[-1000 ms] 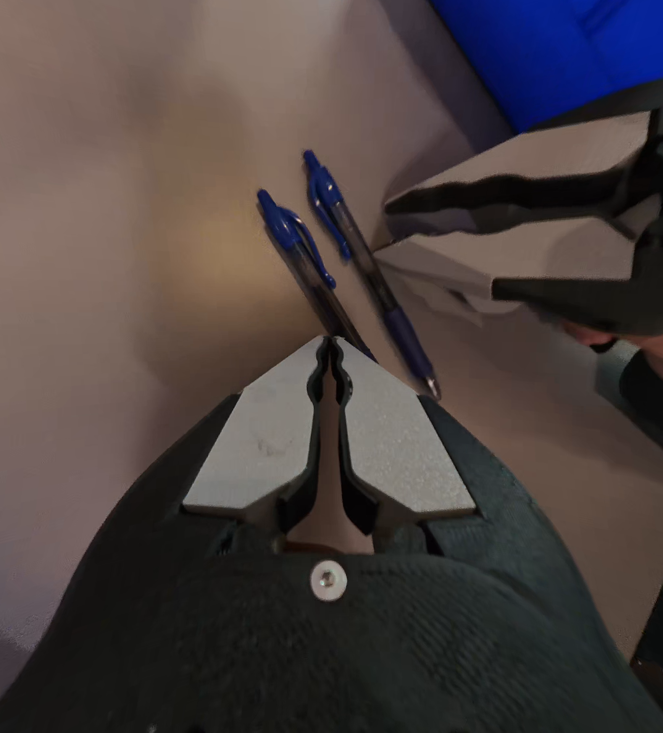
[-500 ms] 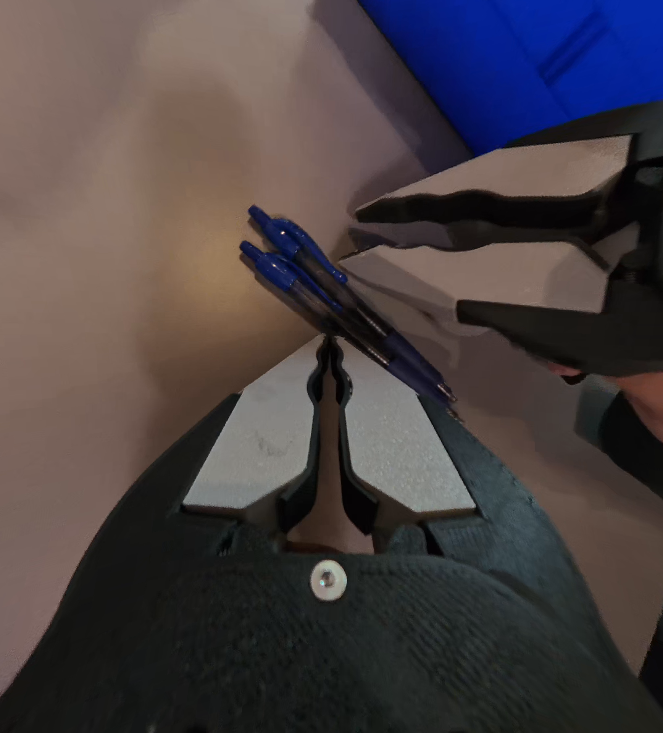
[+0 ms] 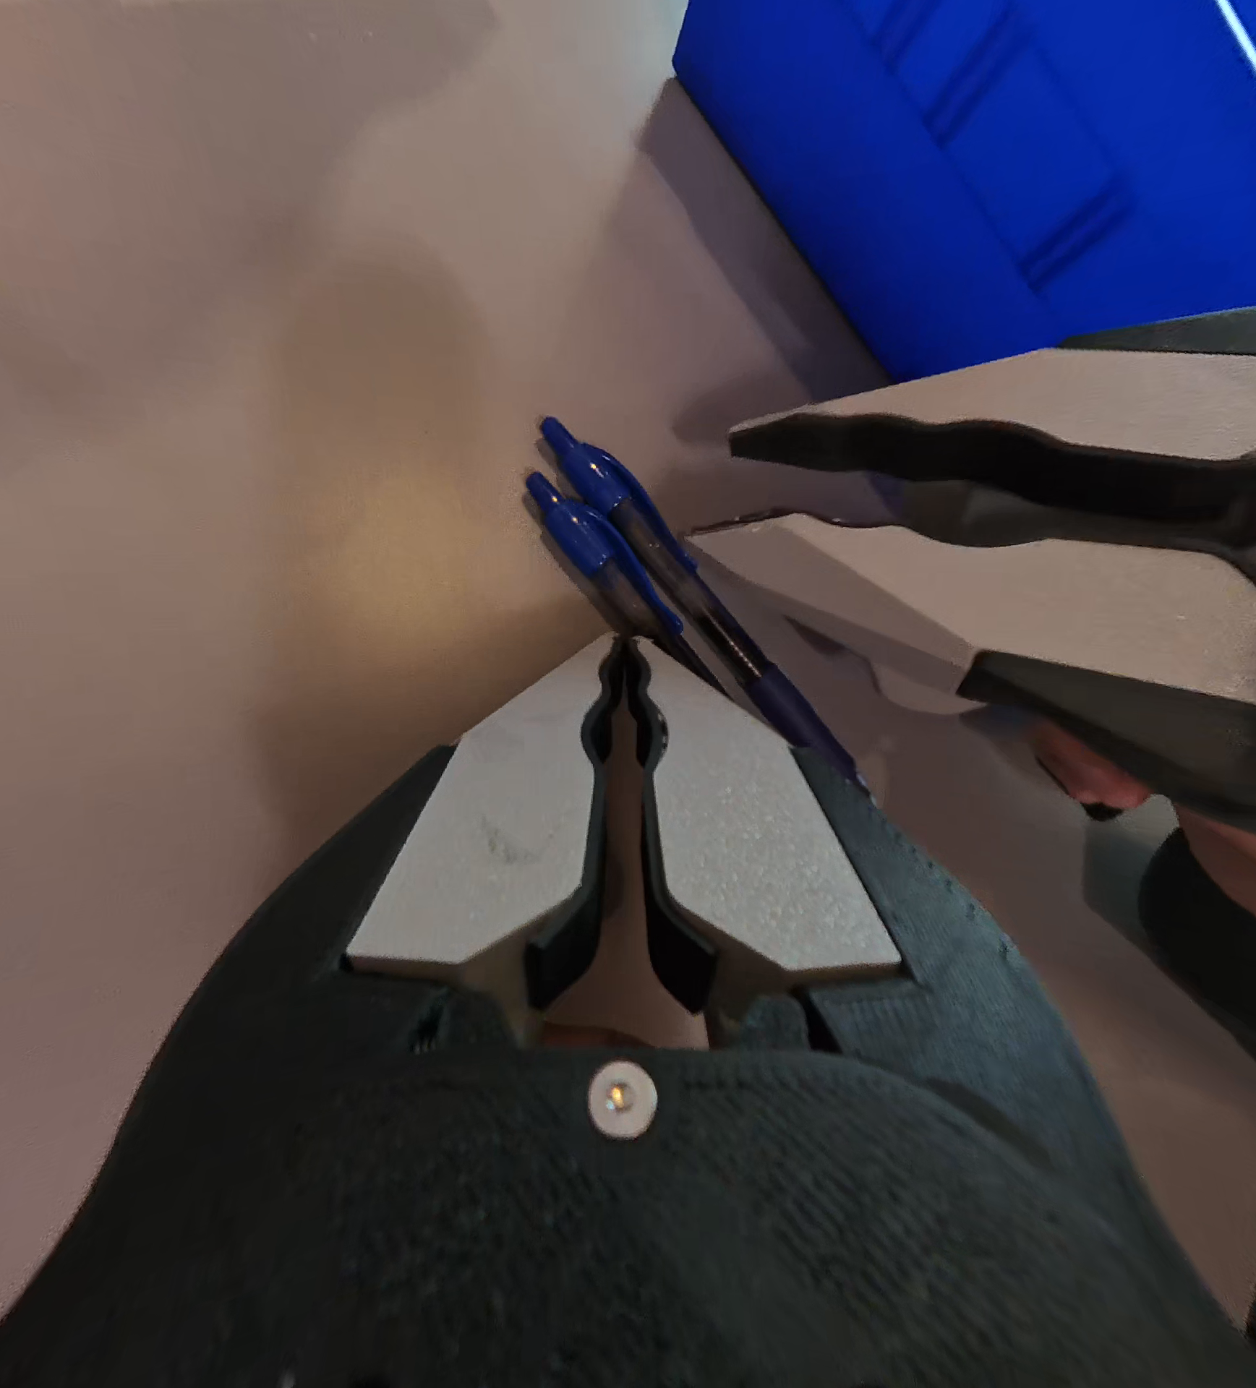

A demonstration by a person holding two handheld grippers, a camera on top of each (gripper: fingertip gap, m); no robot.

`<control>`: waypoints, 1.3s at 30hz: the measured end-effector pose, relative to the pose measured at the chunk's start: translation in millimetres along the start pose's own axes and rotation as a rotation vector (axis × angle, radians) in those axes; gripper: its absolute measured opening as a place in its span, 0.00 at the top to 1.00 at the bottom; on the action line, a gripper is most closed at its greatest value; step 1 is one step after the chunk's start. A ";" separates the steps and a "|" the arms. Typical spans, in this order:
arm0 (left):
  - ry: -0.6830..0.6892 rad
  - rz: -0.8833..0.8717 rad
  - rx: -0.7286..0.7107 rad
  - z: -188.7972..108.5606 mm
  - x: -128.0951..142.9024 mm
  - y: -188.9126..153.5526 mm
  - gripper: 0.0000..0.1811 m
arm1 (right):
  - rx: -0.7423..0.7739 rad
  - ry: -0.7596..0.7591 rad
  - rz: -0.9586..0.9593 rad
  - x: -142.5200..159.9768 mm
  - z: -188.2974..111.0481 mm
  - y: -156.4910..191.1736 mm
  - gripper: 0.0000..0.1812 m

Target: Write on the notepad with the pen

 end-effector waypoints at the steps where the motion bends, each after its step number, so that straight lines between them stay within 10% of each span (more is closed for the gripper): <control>1: 0.008 -0.001 -0.004 -0.7 -0.3 -0.3 1.00 | 0.003 -0.016 -0.001 -1.5 -1.3 -0.3 0.88; 11: -0.134 0.199 0.016 -131.8 -32.3 -23.8 0.87 | 0.013 -0.243 -0.052 -23.7 -20.0 3.3 0.87; 15: -0.241 0.229 -0.249 -218.7 -69.2 28.5 0.86 | 0.004 -0.256 -0.053 -24.0 -20.7 5.5 0.86; 19: -0.072 0.044 -0.442 -266.6 -58.5 118.8 0.80 | -0.007 -0.247 -0.057 -22.4 -18.6 8.1 0.86; 25: 0.114 -0.301 -0.556 -277.7 -4.0 210.1 0.76 | -0.016 -0.245 -0.086 -20.8 -16.6 13.4 0.86; 39: 0.224 -0.274 -0.656 -266.1 13.3 233.4 0.76 | -0.016 -0.236 -0.075 -19.1 -15.2 10.2 0.86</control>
Point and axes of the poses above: each gripper's, where its closed fingertips meet, z out along the fingers, x out of its underside, y = z × x across the jaws, the point moved 10 cm from there along -z, back along the fingers, and after that the axes turned 14 degrees about -y, right-handed, at the moved point
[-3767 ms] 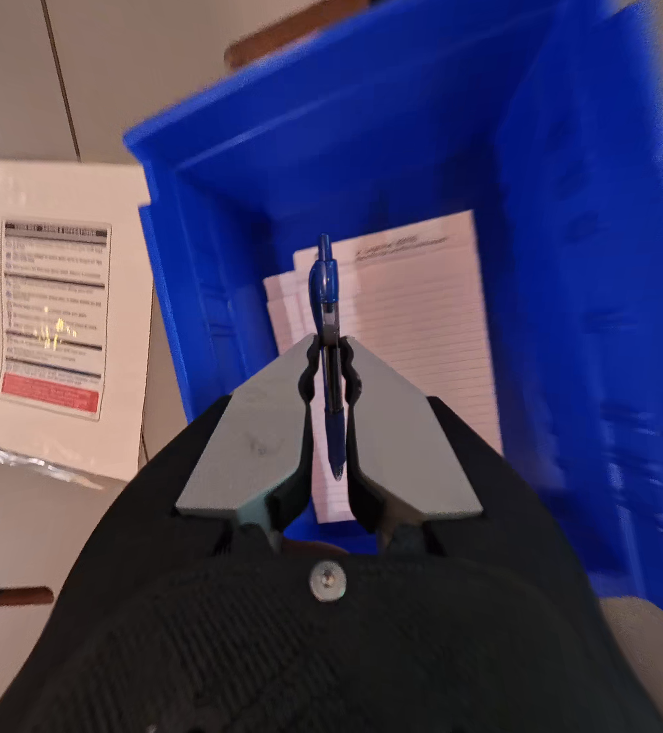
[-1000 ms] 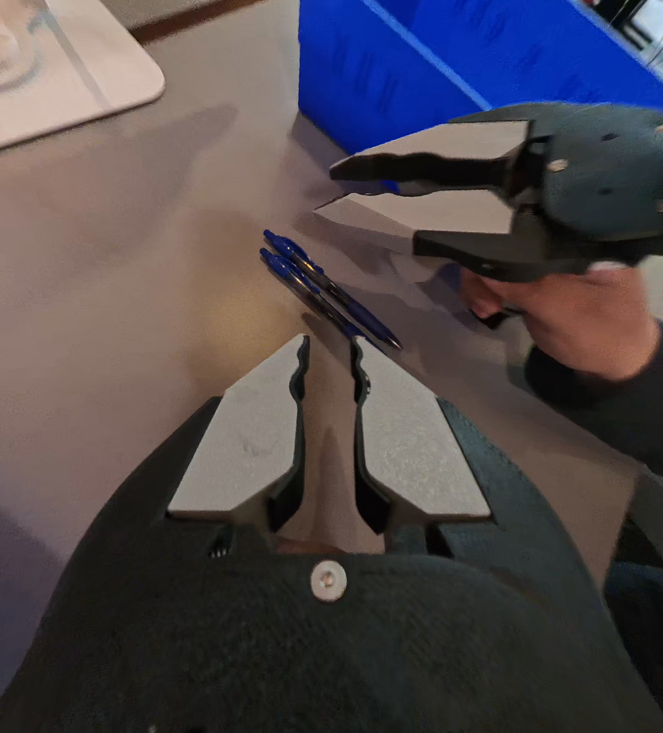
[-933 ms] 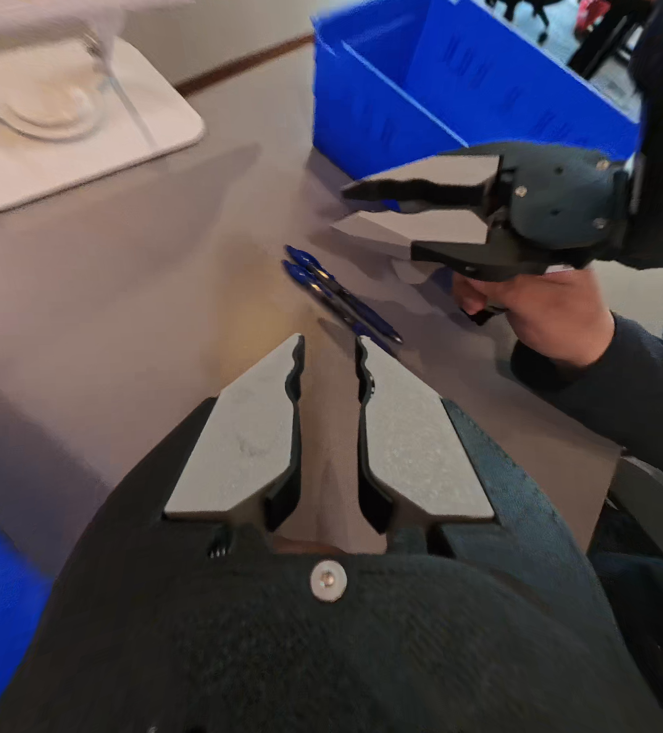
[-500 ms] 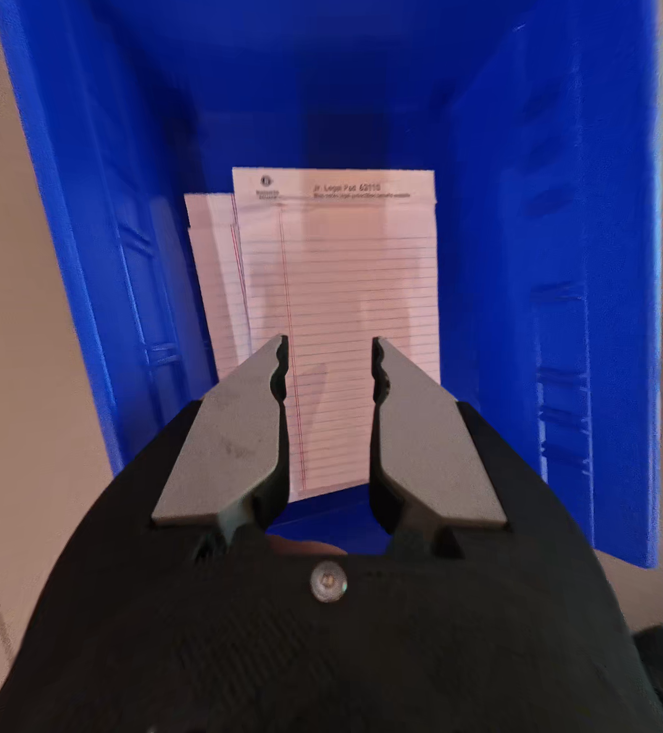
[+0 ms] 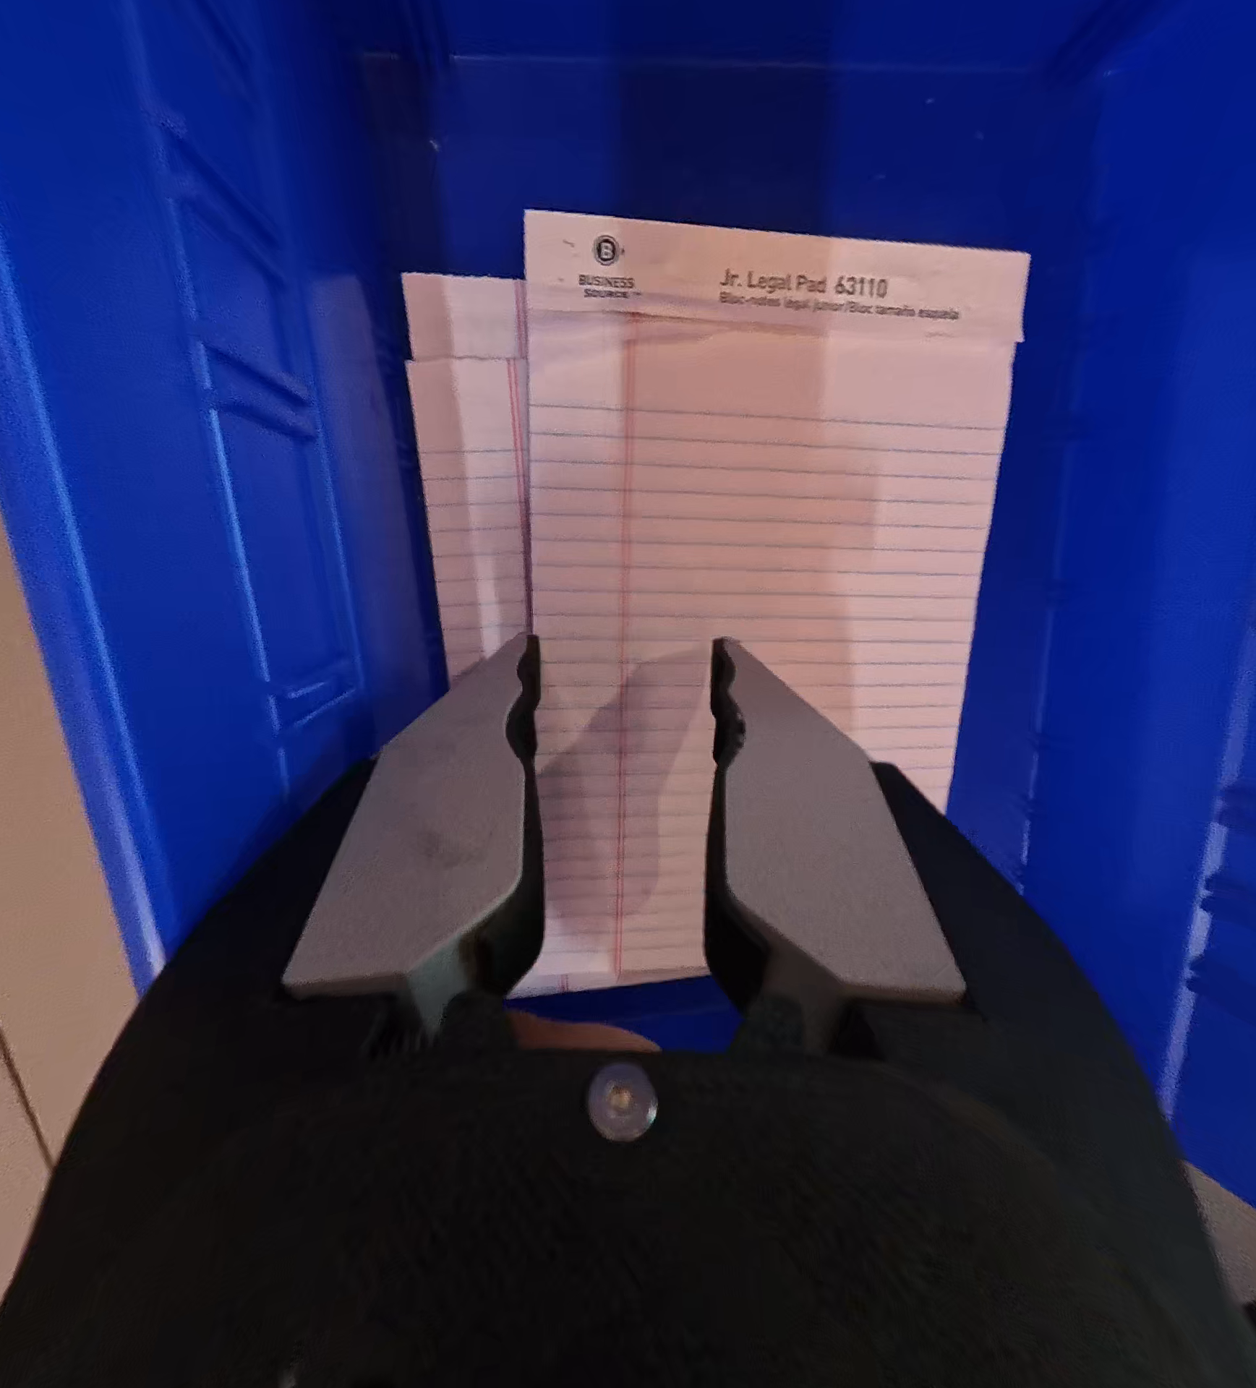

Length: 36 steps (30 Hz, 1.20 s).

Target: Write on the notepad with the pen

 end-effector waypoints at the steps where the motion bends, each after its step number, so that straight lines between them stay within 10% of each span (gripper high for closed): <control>1: 0.001 0.009 -0.013 0.3 0.0 0.1 0.75 | -0.001 -0.001 0.001 -0.1 -0.1 0.0 0.86; 7: 0.038 0.007 -0.031 4.6 4.4 0.6 0.76 | -0.007 -0.002 -0.001 -0.7 -0.6 0.8 0.86; 11: 0.024 -0.068 0.117 0.7 5.6 -3.3 0.58 | -0.011 -0.003 0.002 -1.3 -0.8 1.0 0.86; 13: 0.041 -0.127 0.226 -0.9 7.9 -4.9 0.72 | -0.015 -0.005 0.003 -1.6 -0.9 1.3 0.86; 26: -0.034 -0.154 0.395 -14.3 8.6 -17.6 0.69 | -0.031 -0.004 -0.008 -1.3 -0.2 6.0 0.86; 31: -0.091 -0.213 0.510 -22.7 6.5 -18.9 0.86 | -0.039 -0.007 -0.001 -1.7 -0.3 6.8 0.86; 36: 0.033 -0.068 0.346 -5.8 20.9 -24.3 0.73 | -0.041 -0.013 -0.003 -2.5 -0.8 7.3 0.86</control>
Point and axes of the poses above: each gripper's, where its closed fingertips meet, z out along the fingers, x out of its underside, y = z × x across the jaws, the point moved 10 cm from there along -z, back along the fingers, and after that the axes turned 14 degrees about -y, right-handed, at the moved point
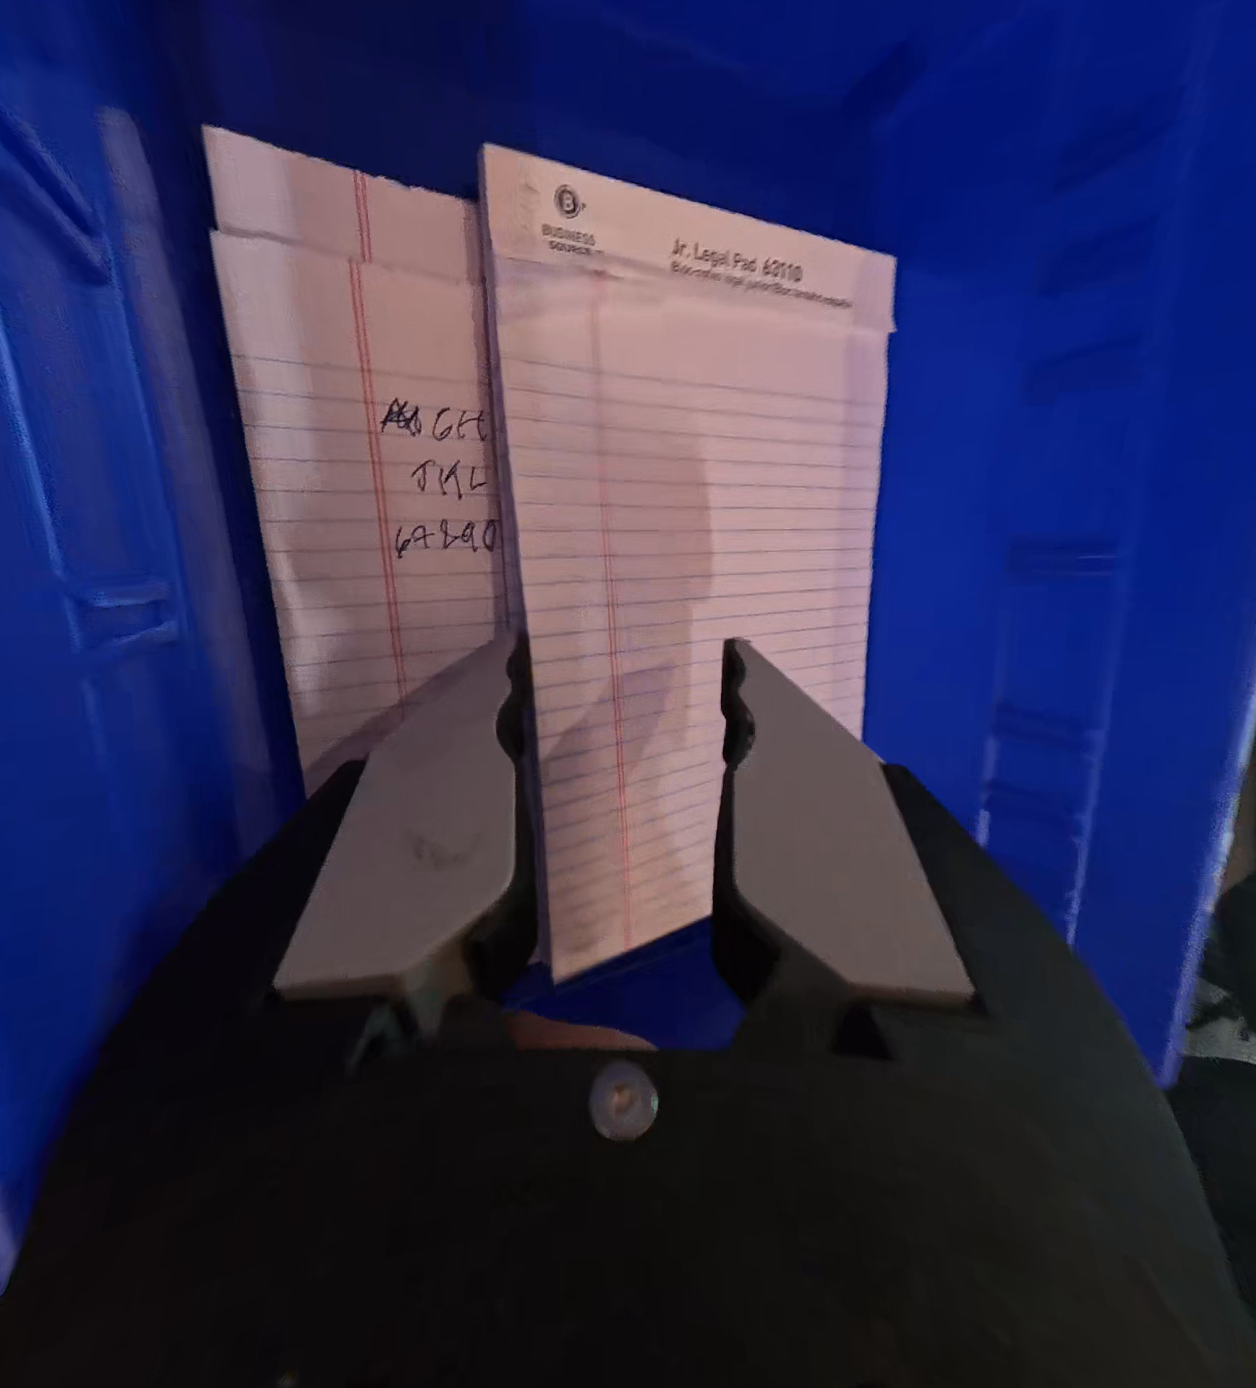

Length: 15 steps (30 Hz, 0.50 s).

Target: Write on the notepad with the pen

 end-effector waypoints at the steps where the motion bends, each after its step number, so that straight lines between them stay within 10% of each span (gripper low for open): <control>1: 0.006 0.013 -0.018 1.7 0.7 0.0 0.73 | -0.001 -0.001 0.001 -0.1 -0.1 -0.1 0.86; 6: -0.012 0.063 -0.003 -4.2 0.0 1.3 0.99 | -0.002 -0.007 0.005 -1.2 -0.8 -0.6 0.86; 15: -0.001 -0.002 0.135 0.9 8.6 -7.7 0.93 | -0.005 -0.018 0.007 -3.6 -2.4 -0.1 0.86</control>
Point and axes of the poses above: each gripper's, where its closed fingertips meet, z out along the fingers, x out of its underside, y = z × x across the jaws, the point moved 10 cm from there along -z, back along the fingers, and after that the axes turned 14 degrees about -y, right-handed, at the moved point
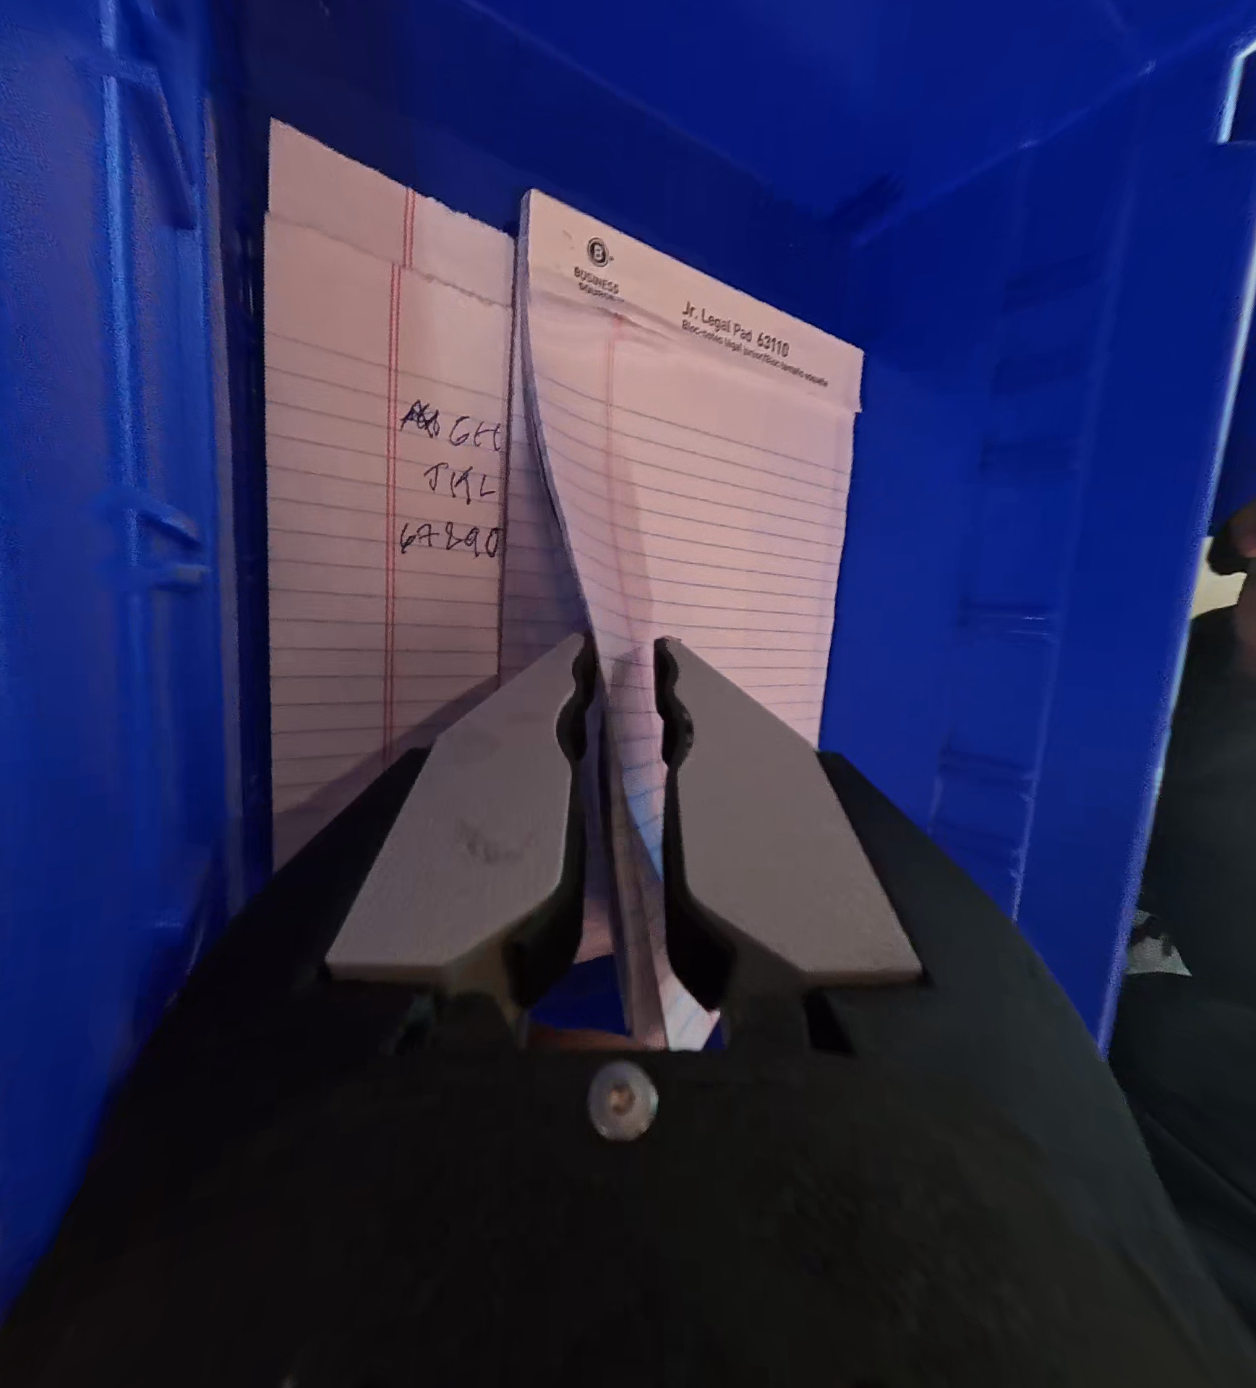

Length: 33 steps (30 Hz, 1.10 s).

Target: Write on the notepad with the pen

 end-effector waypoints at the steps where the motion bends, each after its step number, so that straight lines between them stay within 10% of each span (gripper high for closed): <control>1: 0.003 0.020 -0.006 1.5 0.8 -0.1 0.95 | 0.000 -0.002 0.002 -0.2 -0.2 -0.4 0.86; 16: -0.408 0.117 0.228 -66.1 -46.3 -51.7 1.00 | -0.008 -0.007 0.004 -1.7 -1.2 0.5 0.86; 33: -0.683 0.459 0.573 -141.0 -35.5 -243.5 1.00 | 0.011 -0.059 0.016 -8.9 -7.0 -2.2 0.86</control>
Point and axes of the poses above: each gripper's, where its closed fingertips meet, z out along the fingers, x out of its underside, y = z × x across the jaws, the point moved 10 cm from there along -z, back along the fingers, and after that the axes turned 14 degrees about -y, right-handed, at the moved point
